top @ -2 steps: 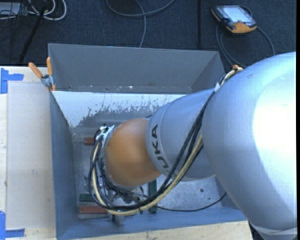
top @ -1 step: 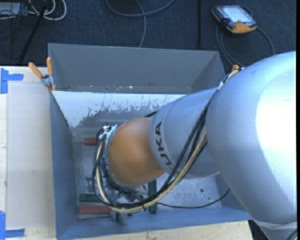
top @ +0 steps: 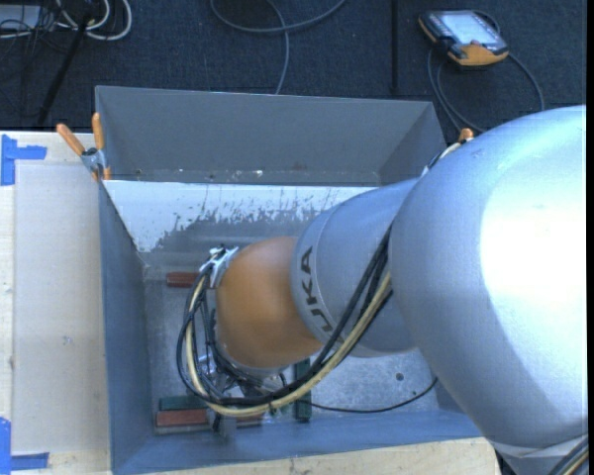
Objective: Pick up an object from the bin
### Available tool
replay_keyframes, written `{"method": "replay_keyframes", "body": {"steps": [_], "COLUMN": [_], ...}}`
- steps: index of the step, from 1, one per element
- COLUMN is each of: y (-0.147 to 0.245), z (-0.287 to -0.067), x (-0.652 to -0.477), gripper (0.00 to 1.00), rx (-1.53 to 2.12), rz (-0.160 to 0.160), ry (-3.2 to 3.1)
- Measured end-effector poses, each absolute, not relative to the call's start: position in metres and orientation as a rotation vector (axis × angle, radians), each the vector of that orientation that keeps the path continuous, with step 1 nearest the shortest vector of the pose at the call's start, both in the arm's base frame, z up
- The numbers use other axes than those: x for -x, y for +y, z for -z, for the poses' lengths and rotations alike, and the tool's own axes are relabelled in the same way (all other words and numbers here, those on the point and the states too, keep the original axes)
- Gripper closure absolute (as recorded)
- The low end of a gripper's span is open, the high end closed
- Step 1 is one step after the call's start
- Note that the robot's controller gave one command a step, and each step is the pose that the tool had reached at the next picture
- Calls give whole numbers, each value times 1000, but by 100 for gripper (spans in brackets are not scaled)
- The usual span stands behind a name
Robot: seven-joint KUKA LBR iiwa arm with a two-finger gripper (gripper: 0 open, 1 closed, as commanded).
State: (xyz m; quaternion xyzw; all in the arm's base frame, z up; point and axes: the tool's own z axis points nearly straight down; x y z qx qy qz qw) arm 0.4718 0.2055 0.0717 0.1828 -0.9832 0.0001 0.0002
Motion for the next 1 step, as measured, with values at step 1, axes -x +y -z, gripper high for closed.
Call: {"method": "replay_keyframes", "body": {"steps": [1], "y": [206], "z": [-72], "x": [-472], "gripper": [100], "rx": [-574], "rz": [0], "ry": [-3088]}}
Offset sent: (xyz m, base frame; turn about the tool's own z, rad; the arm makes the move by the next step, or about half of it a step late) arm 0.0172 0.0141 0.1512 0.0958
